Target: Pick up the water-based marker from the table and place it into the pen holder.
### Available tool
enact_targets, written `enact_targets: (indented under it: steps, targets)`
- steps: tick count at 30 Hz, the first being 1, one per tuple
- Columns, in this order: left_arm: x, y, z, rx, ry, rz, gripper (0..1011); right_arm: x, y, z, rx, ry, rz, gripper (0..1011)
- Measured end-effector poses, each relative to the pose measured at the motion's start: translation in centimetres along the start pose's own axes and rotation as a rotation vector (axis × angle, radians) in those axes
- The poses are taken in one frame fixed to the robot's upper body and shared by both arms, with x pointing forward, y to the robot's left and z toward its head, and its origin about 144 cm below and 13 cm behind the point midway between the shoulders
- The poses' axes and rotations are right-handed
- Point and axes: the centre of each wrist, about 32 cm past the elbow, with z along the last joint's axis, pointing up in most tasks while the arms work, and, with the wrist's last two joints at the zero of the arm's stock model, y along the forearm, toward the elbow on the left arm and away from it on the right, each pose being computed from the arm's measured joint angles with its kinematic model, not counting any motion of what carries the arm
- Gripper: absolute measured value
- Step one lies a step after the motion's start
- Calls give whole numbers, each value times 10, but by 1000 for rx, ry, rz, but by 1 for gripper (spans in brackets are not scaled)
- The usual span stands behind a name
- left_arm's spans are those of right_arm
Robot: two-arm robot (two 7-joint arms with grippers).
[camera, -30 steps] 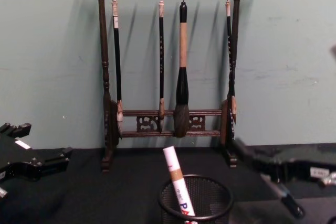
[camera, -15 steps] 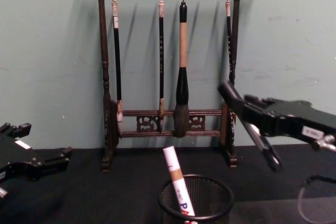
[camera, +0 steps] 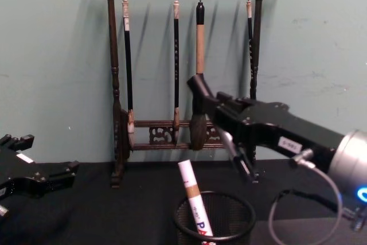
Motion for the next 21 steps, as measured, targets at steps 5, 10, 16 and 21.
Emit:
enact_targets:
  steps: [5, 10, 16, 21]
  targets:
    - [0, 0, 0, 0, 0, 0, 1001, -2, 6, -6, -5, 13, 16, 230]
    - [0, 0, 0, 0, 0, 0, 1001, -3, 11, -12, -18, 25, 29, 230]
    - [0, 0, 0, 0, 0, 0, 1001, -5, 13, -17, -35, 34, 36, 230]
    - [0, 0, 0, 0, 0, 0, 1001, -6, 14, -20, -50, 40, 40, 230]
